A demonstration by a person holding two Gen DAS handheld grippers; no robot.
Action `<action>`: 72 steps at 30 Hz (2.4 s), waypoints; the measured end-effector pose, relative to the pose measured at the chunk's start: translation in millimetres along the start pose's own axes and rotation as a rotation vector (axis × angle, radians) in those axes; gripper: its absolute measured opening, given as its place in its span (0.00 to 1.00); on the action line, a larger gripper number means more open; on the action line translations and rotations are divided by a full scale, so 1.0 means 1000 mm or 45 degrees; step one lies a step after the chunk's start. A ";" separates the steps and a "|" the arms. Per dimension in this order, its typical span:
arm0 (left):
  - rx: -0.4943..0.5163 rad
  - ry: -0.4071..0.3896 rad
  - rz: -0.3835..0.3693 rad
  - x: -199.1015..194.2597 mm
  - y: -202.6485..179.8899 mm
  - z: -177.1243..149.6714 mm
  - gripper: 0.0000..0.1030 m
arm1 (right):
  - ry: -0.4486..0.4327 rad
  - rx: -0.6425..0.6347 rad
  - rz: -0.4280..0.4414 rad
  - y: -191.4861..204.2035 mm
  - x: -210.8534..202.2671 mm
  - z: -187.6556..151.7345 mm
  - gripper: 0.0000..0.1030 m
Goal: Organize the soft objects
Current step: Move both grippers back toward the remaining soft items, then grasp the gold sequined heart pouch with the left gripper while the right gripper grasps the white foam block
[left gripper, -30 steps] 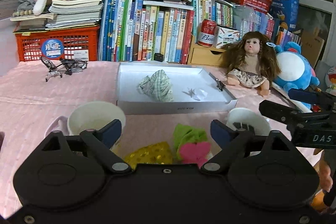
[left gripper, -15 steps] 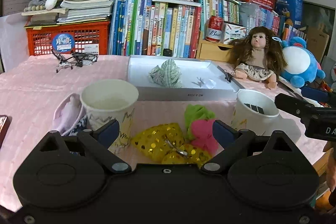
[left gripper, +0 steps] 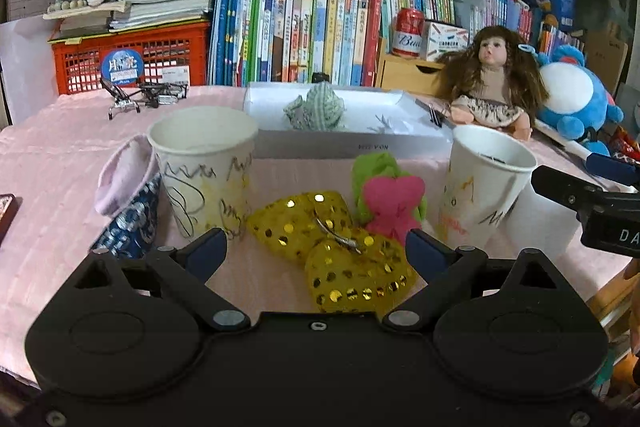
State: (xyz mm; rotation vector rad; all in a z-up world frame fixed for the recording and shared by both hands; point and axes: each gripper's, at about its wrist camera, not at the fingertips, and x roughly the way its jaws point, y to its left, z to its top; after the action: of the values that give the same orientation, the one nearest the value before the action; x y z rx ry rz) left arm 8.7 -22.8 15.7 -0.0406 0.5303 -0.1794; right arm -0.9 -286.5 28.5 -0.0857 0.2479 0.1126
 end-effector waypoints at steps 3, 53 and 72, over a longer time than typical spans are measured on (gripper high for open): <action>-0.012 0.022 -0.010 0.005 -0.004 -0.004 0.93 | 0.023 0.008 -0.010 -0.001 0.001 -0.007 1.00; 0.107 -0.083 0.238 0.040 -0.069 -0.040 0.80 | 0.136 0.200 -0.113 -0.002 0.018 -0.038 0.77; 0.153 -0.170 0.183 0.005 -0.066 -0.032 0.55 | 0.076 0.207 -0.150 -0.005 0.006 -0.026 0.53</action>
State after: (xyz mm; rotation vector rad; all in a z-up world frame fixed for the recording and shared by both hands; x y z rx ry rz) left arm -13.6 -88.3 -9.2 0.1016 0.3869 -0.0668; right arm -0.9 -293.7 1.9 0.0579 0.3103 -0.0272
